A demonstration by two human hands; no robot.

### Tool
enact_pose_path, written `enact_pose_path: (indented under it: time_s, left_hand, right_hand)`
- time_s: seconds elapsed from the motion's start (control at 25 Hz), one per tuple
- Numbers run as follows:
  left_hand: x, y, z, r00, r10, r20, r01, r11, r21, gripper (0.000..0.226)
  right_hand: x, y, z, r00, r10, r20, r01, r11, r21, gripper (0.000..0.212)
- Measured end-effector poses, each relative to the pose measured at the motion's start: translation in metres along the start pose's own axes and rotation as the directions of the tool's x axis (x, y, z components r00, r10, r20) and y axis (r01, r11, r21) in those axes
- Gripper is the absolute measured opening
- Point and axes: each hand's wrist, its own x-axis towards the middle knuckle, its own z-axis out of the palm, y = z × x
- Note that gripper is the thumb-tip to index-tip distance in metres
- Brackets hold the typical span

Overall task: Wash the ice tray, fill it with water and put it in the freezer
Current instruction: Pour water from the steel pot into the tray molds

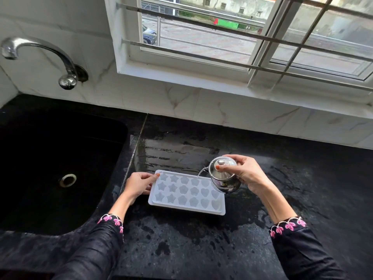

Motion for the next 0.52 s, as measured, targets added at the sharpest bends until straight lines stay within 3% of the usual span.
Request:
enact_pose_path:
  time_s: [0.16,0.52]
  left_hand:
    - [-0.0005,0.0008,0.0004,1.0,0.003,0.004,-0.003,1.0,0.003,0.022]
    - [0.0011,-0.0014,0.0,1.0,0.006,0.01,-0.006,1.0,-0.003,0.023]
  right_hand:
    - [-0.0007,0.0003,-0.0011,1.0,0.002,-0.004,-0.002,1.0,0.003,0.047]
    - [-0.0001,-0.0006,-0.0006,1.0,-0.008,0.0,0.008,0.999,-0.033,0.064]
